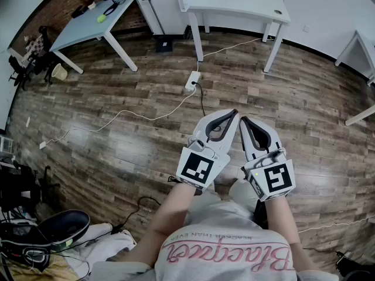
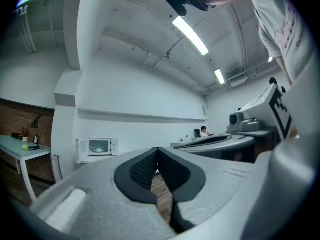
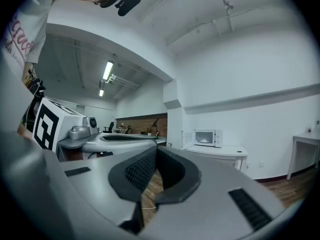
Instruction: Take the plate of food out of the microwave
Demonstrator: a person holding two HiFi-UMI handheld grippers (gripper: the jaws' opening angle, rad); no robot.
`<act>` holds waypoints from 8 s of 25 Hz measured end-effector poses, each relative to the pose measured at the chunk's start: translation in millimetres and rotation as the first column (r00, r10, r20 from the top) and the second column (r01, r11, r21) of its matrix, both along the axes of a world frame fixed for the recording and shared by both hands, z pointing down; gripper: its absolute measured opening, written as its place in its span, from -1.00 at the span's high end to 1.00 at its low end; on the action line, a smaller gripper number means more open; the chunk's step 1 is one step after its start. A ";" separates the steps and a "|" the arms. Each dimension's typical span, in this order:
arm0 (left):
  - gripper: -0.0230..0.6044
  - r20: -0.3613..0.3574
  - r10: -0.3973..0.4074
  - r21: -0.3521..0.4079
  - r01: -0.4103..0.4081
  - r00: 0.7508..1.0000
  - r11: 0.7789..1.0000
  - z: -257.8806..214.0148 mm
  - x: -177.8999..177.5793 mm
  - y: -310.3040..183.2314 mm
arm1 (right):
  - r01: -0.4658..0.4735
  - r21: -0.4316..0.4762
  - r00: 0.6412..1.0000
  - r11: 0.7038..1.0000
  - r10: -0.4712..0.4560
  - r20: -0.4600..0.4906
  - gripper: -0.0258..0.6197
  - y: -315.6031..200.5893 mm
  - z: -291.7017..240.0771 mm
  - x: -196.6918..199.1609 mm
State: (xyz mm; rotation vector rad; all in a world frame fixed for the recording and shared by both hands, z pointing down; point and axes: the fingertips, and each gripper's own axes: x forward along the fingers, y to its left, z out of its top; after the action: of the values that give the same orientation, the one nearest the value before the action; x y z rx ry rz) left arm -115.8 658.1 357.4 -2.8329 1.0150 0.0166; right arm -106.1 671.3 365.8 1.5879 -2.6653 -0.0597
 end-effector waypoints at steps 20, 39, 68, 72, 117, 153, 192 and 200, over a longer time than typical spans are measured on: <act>0.91 -0.049 -0.066 0.018 0.067 0.997 0.998 -17.5 102.7 -5.6 | 0.059 0.062 0.998 0.996 -0.058 -0.019 0.88 3.6 -20.9 106.5; 0.91 0.000 -0.069 -0.007 0.069 0.998 0.998 -5.7 133.8 -24.1 | 0.027 0.016 0.999 1.000 -0.027 0.017 0.88 -10.2 -7.3 144.7; 0.91 0.000 -0.145 0.018 0.145 0.989 0.989 -4.1 81.9 -226.8 | 0.082 -0.023 0.995 0.996 -0.083 -0.053 0.88 -220.8 -2.1 85.6; 0.91 -0.003 -0.156 0.025 0.156 0.988 0.988 -7.8 73.5 -255.4 | 0.113 0.016 0.993 0.994 -0.112 -0.047 0.88 -248.7 -6.6 74.4; 0.91 -0.003 -0.144 -0.017 0.144 0.990 0.989 -10.8 94.5 -474.6 | 0.105 -0.010 0.994 0.994 -0.104 0.039 0.88 -469.1 -13.4 102.4; 0.91 0.004 -0.245 -0.008 0.245 0.970 0.970 -17.4 178.4 -648.3 | 0.198 -0.001 0.979 0.980 -0.198 0.053 0.88 -647.9 -21.0 181.9; 0.91 0.001 -0.235 -0.049 0.235 0.972 0.971 0.0 158.4 -745.2 | 0.169 -0.048 0.984 0.984 -0.167 0.059 0.88 -737.9 -1.0 167.2; 0.91 -0.005 -0.221 -0.047 0.221 0.975 0.974 -1.3 159.1 -783.2 | 0.160 -0.058 0.986 0.985 -0.156 0.064 0.88 -777.2 1.6 165.8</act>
State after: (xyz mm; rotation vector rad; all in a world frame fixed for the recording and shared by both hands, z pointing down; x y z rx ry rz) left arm 43.2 -125.1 356.1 -2.7444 1.3440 -0.0150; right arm 59.7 -105.9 367.4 1.3797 -2.8032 0.0664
